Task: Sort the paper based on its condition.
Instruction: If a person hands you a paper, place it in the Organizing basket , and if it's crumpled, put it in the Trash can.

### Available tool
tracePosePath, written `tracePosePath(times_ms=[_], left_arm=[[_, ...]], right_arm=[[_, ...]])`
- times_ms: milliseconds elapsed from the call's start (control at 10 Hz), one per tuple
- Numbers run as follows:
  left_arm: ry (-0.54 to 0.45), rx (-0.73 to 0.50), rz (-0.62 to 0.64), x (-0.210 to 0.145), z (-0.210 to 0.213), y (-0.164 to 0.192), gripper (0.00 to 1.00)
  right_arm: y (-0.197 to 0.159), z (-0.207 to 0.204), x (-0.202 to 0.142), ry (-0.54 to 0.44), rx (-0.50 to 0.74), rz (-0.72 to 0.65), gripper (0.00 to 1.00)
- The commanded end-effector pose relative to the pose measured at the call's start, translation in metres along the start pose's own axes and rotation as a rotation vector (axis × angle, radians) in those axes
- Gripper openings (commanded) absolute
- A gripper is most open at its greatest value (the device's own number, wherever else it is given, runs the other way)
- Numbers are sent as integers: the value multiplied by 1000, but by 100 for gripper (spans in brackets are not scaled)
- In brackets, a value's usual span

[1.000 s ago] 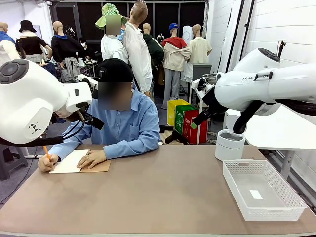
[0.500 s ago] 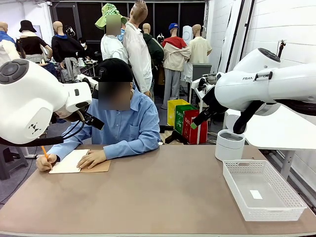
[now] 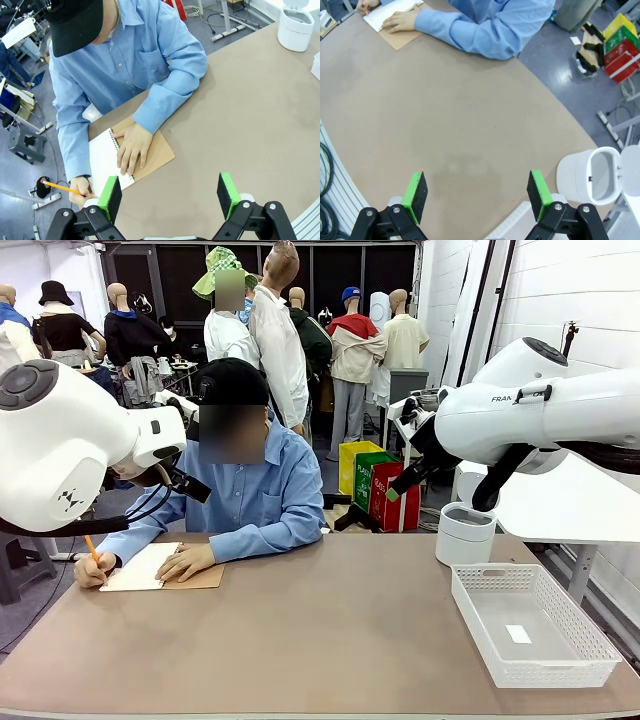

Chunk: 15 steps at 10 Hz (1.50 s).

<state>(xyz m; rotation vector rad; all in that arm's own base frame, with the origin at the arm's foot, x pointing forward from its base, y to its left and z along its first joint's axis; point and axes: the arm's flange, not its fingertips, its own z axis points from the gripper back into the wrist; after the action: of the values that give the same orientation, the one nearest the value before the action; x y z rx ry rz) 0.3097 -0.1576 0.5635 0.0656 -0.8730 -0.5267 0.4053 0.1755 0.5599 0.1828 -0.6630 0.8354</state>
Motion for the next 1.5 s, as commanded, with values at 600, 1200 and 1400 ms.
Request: tracePosePath(times_ms=[600,1200,1400], left_arm=[[-4,8,-14,0,-1,1,100],[-4,8,-14,0,-1,1,100],[-4,8,-14,0,-1,1,100]], right_arm=[[0,-2,0,4,-1,-4,100],[0,-2,0,4,-1,-4,100],[0,-2,0,4,-1,-4,100]])
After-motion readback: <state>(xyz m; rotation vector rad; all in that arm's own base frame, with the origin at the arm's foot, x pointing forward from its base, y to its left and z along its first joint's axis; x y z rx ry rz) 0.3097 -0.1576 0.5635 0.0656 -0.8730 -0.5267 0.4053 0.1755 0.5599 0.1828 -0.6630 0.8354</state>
